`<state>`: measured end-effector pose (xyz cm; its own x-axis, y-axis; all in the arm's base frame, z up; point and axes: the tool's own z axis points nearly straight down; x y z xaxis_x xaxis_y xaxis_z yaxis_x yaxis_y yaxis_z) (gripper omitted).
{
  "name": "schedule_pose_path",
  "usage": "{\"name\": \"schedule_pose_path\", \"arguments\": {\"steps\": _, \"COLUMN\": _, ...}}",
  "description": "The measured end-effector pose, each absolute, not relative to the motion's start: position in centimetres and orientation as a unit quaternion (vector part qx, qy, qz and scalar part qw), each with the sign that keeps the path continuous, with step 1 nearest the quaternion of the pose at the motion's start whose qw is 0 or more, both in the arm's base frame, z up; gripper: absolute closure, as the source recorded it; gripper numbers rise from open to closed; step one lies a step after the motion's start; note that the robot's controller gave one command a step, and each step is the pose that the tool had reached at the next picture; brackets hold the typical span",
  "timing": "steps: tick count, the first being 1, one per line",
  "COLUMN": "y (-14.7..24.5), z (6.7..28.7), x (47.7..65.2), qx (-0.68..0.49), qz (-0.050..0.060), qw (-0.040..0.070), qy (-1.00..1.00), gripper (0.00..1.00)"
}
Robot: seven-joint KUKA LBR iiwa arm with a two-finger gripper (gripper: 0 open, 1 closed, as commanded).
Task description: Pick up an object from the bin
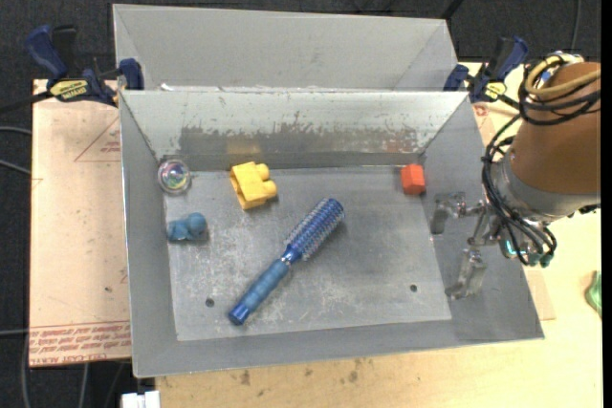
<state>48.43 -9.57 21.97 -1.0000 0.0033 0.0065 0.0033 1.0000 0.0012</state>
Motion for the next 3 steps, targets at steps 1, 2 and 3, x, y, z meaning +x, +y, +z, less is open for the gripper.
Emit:
{"name": "schedule_pose_path", "arguments": {"steps": 1, "y": 1.0, "z": 15.5, "x": 48.3, "qx": -0.016, "qz": -0.003, "qw": 0.003, "qy": -1.0, "gripper": 0.0}}
{"name": "schedule_pose_path", "arguments": {"steps": 2, "y": 3.2, "z": 16.2, "x": 56.0, "qx": -0.073, "qz": -0.001, "qw": -0.003, "qy": -0.997, "gripper": 0.0}}
{"name": "schedule_pose_path", "arguments": {"steps": 3, "y": 4.9, "z": 6.8, "x": 57.7, "qx": 0.046, "qz": -0.001, "qw": 0.001, "qy": -0.999, "gripper": 0.0}}
